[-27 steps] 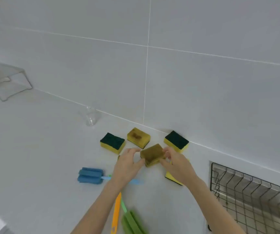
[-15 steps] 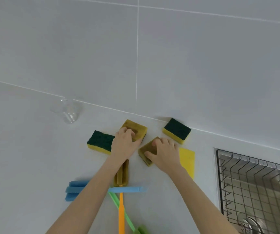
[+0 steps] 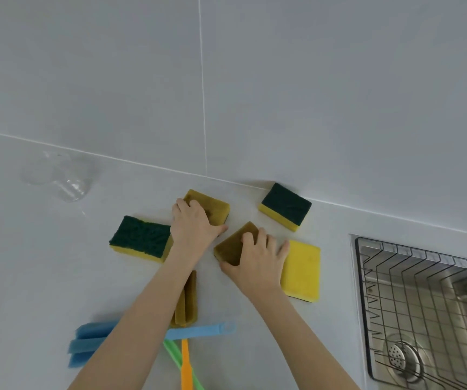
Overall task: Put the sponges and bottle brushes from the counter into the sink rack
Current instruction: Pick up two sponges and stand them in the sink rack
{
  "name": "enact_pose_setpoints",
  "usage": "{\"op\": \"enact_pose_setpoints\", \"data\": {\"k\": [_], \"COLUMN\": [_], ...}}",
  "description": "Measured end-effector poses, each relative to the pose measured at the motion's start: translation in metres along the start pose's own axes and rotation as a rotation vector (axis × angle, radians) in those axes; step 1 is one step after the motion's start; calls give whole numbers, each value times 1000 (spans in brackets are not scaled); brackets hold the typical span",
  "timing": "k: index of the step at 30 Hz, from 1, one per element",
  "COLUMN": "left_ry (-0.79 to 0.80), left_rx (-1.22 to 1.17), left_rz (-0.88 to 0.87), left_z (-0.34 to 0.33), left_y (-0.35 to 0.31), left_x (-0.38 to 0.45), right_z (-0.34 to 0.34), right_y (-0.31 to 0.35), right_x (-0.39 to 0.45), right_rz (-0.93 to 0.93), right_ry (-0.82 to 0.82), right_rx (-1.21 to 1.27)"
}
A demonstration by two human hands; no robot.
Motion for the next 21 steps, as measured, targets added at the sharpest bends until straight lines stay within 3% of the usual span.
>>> {"op": "enact_pose_setpoints", "data": {"k": [6,9,13,18,21], "left_ry": [-35,-21,-46,53,160], "left_rx": [-50,-171,-302,-364,-364], "left_rz": [12,-29,-147,-354,-482], "left_z": [7,18,46,58,42], "left_y": [-2,-3,-20,-86,-119], "left_x": [-1,-5,-27,-86,-117], "right_z": [2,18,70,119,116], "right_y": [3,-11,-52,-141,-174], "right_x": [7,8,-7,-44,-56], "right_rz": [48,89,144,146,109], "right_ry": [53,89,-43,-121,-84], "right_rx": [14,211,562,713,705]}}
Point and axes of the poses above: each hand's wrist, its own x-axis towards the middle knuckle, its own z-axis out of the back of the hand, y = z × x, the point moved 8 cm from there along x, towards the middle knuckle, and after that the axes turned 4 degrees about -z, right-handed, at the moved point
